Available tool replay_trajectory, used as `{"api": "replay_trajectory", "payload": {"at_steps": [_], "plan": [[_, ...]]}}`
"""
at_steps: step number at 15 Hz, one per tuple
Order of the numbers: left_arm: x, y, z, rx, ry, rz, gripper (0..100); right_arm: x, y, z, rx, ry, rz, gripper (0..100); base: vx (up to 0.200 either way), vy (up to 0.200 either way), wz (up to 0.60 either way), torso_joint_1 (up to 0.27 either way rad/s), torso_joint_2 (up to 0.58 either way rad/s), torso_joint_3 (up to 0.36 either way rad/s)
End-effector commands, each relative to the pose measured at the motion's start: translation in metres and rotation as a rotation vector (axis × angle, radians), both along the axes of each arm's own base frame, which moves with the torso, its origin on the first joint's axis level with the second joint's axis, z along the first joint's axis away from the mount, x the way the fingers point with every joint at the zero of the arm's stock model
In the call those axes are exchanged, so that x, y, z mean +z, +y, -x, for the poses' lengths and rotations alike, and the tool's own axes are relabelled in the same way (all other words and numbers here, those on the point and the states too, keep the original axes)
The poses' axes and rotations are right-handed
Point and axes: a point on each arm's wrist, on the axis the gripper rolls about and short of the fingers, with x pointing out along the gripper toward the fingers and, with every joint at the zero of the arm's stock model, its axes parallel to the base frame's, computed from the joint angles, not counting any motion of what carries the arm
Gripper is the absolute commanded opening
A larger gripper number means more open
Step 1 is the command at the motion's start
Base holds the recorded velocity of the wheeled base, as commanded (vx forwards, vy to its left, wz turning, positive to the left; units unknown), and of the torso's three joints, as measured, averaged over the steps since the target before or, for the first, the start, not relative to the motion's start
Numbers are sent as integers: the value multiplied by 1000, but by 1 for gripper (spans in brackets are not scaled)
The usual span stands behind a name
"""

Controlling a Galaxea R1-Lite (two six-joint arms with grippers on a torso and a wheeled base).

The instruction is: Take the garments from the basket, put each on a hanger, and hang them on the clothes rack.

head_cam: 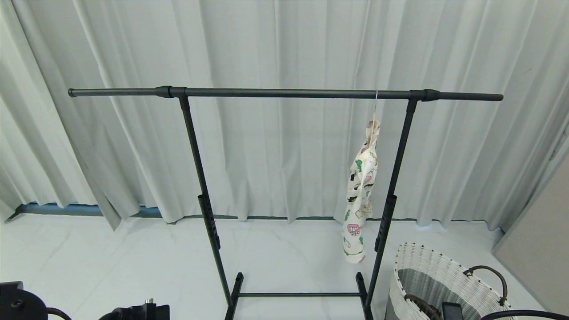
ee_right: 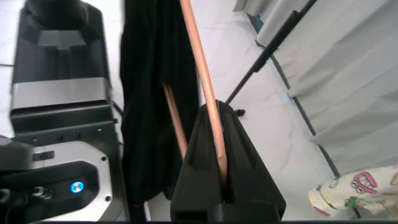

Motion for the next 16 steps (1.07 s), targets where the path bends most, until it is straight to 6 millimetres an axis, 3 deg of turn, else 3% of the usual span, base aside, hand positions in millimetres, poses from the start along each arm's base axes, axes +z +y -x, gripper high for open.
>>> {"api": "replay_trajectory", "payload": {"at_steps": [1,2,7,12,15,16], "plan": [[-2,-1,-1,1,10,-11,0,-1,0,0,0,-9,4,0,0,0,0,0,0,0],[-3,-2,-1,2,12,-12,0,-1,0,0,0,-12,7,100,0,0,0,0,0,0],[-8,2,-5,81,7,-43,0,-2,-2,-3,-97,-49,28,100,0,0,0,0,0,0],[-14,31,-17,334,3,-54,0,-3,-8,-15,-204,-57,34,100,0,0,0,0,0,0],[-2,39,-25,425,-26,-1,0,-5,-5,-17,-210,-34,39,100,0,0,0,0,0,0],[11,38,-28,455,-24,70,0,-8,-2,-18,-233,40,27,100,0,0,0,0,0,0]]}}
